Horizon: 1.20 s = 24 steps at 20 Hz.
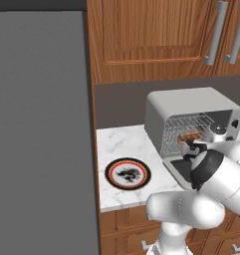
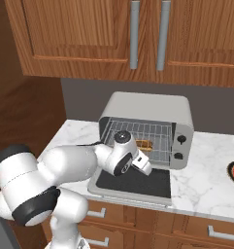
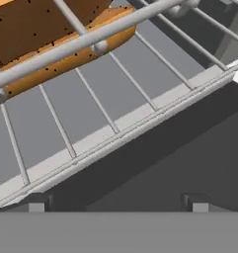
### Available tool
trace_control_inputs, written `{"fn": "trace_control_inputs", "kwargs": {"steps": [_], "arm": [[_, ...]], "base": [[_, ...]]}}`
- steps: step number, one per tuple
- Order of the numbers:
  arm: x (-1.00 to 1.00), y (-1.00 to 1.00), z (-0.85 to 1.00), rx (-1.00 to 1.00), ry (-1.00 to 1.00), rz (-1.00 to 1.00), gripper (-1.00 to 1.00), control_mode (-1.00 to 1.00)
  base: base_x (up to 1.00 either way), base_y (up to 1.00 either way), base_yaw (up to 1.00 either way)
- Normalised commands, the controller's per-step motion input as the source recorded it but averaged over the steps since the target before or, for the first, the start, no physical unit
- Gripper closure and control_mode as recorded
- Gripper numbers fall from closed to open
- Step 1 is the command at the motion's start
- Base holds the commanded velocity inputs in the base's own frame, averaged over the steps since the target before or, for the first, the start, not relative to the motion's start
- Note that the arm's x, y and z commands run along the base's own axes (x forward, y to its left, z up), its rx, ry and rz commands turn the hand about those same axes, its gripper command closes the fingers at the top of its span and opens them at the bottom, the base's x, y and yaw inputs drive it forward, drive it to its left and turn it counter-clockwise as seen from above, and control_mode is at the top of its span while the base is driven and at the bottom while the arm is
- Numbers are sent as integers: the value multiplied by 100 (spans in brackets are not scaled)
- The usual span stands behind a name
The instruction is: Open the toaster oven door. Place the hotdog bun on the bottom rack in the toaster oven and place the chicken drumstick on the top rack.
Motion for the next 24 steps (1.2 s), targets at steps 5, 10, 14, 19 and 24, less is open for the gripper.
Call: {"fn": "trace_control_inputs", "kwargs": {"steps": [5,10,14,19,24], "arm": [[19,0,-2,0,0,-13,-100,-100],[10,0,0,1,-1,-9,-100,-100],[5,-1,0,2,-2,-6,-100,-100],[-4,-6,7,4,-1,-2,-100,-100],[-33,-16,37,0,-11,10,-100,-100]], "base": [[0,0,0],[0,0,0],[0,0,0],[0,0,0],[0,0,0]]}}
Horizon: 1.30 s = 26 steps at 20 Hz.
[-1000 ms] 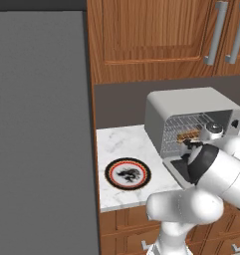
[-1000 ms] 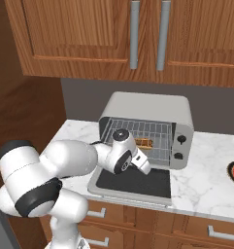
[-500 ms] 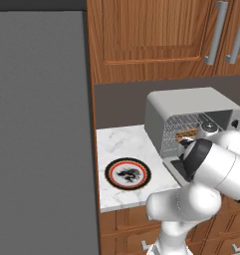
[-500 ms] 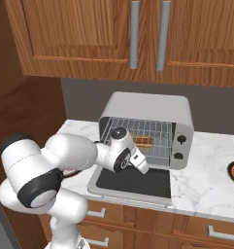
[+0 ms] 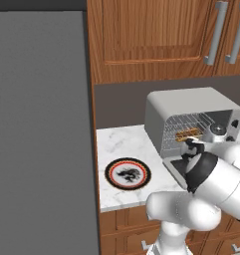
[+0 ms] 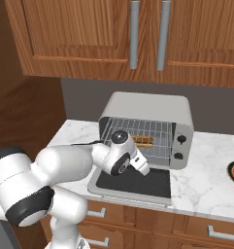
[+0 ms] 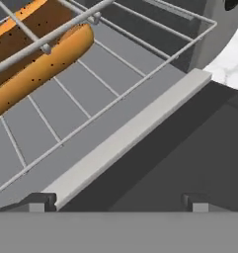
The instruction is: Open the toaster oven door. Place the hotdog bun on the bottom rack in the toaster oven and place the chicken drumstick on the top rack.
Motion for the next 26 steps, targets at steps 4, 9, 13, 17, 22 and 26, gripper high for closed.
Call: {"fn": "trace_control_inputs", "kwargs": {"steps": [4,9,13,17,22,26], "arm": [[-37,-21,44,0,-11,22,-100,-100],[-24,-18,42,0,-15,32,-100,-100],[-15,-12,43,0,-4,30,-100,-100],[-5,-4,42,4,-2,23,-100,-100],[-3,-3,29,7,-3,17,-100,-100],[0,0,25,14,0,1,-100,-100]], "base": [[0,0,0],[0,0,0],[0,0,0],[0,0,0],[0,0,0],[0,0,0]]}}
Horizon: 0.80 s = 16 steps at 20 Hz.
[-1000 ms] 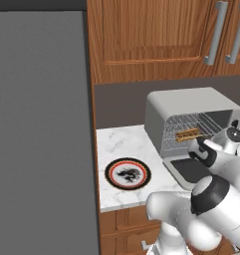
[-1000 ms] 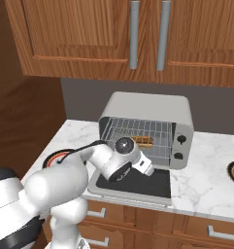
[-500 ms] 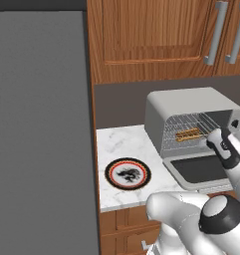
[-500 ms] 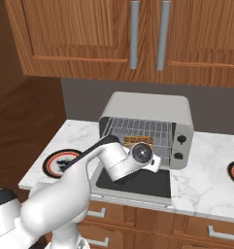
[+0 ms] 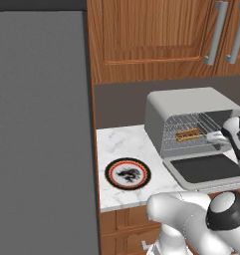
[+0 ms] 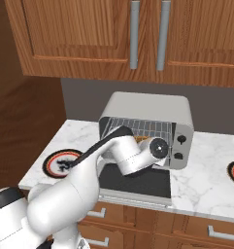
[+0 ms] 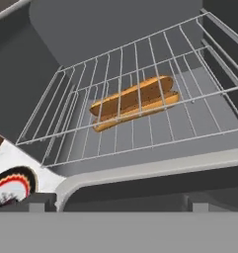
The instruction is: Open the toaster oven door. Place the hotdog bun on the bottom rack in the toaster oven and place the chicken drumstick on the top rack.
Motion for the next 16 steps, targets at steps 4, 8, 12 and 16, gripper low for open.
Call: {"fn": "trace_control_inputs", "kwargs": {"steps": [4,8,12,16], "arm": [[0,-3,12,16,2,0,-100,-100],[1,0,4,14,-1,0,-100,-100],[9,0,0,5,-3,0,-100,-100],[22,1,0,0,0,-3,-100,-100]], "base": [[0,0,0],[0,0,0],[0,0,0],[0,0,0]]}}
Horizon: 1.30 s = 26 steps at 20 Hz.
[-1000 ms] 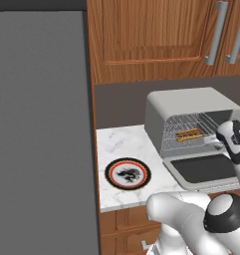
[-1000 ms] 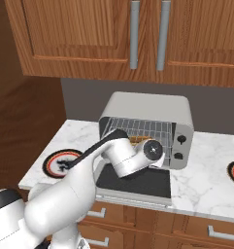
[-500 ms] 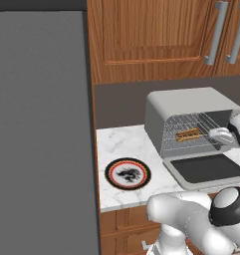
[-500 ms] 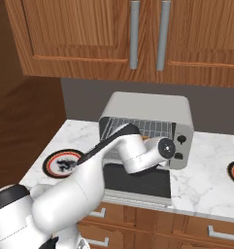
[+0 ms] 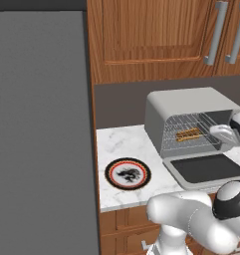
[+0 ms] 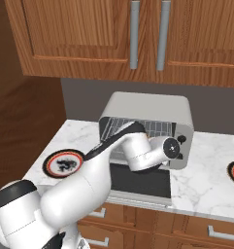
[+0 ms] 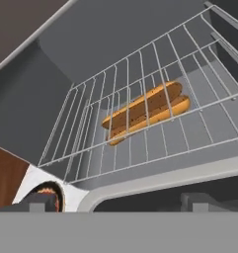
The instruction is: Open the toaster oven door. Place the hotdog bun on the bottom rack in the toaster oven and place the chicken drumstick on the top rack.
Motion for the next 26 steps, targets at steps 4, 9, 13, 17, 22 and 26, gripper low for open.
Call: {"fn": "trace_control_inputs", "kwargs": {"steps": [4,9,13,17,22,26], "arm": [[26,3,-1,0,0,-6,-100,-100],[17,1,-16,0,0,-4,-100,-100],[27,0,-18,0,0,-7,-100,-100],[22,0,-18,0,0,-3,-100,-100],[16,0,-15,0,-3,-1,-100,-100],[11,0,0,0,-6,-1,-100,-100]], "base": [[0,0,0],[0,0,0],[0,0,0],[0,0,0],[0,0,0],[0,0,0]]}}
